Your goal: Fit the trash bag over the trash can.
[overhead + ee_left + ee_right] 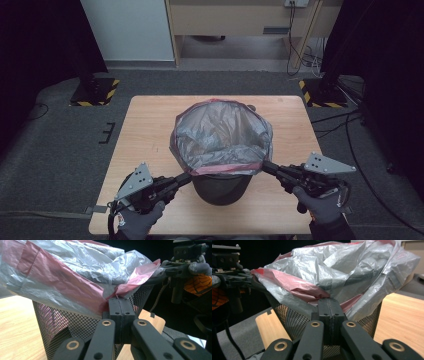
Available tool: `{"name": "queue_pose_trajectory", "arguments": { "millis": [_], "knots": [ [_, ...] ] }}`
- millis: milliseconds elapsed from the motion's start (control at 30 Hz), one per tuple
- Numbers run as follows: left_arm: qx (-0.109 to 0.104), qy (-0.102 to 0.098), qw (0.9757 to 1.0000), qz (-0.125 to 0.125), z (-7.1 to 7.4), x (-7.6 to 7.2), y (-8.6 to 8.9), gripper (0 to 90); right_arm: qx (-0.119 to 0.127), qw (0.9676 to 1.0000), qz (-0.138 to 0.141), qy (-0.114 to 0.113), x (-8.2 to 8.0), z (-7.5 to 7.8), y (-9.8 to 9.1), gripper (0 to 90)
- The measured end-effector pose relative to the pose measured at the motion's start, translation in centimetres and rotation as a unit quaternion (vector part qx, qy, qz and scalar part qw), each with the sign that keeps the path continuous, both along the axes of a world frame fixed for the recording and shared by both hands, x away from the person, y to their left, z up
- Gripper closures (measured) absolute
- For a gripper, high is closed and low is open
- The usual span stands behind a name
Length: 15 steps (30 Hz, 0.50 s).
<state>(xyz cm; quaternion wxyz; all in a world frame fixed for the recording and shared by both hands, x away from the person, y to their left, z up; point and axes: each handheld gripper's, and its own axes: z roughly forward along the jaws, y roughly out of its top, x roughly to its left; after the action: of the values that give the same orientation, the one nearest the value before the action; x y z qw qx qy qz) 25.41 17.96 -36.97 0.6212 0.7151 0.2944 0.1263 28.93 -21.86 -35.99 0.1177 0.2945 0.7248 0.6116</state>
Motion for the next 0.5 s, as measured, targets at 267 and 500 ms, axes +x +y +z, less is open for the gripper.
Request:
{"name": "queue_pose_trajectory", "arguments": {
  "millis": [267,500],
  "knots": [
    [0.021,0.007,0.9996,-0.015,-0.2,-0.2,-0.2,90.0,-0.019,0.9996,0.015,0.017,0.0,0.3,0.0,90.0],
    [0.044,0.064,0.9968,-0.016,-3.3,1.3,-0.7,90.0,-0.061,0.9977,-0.014,0.025,0.5,-1.0,0.5,90.0]
  ]
}}
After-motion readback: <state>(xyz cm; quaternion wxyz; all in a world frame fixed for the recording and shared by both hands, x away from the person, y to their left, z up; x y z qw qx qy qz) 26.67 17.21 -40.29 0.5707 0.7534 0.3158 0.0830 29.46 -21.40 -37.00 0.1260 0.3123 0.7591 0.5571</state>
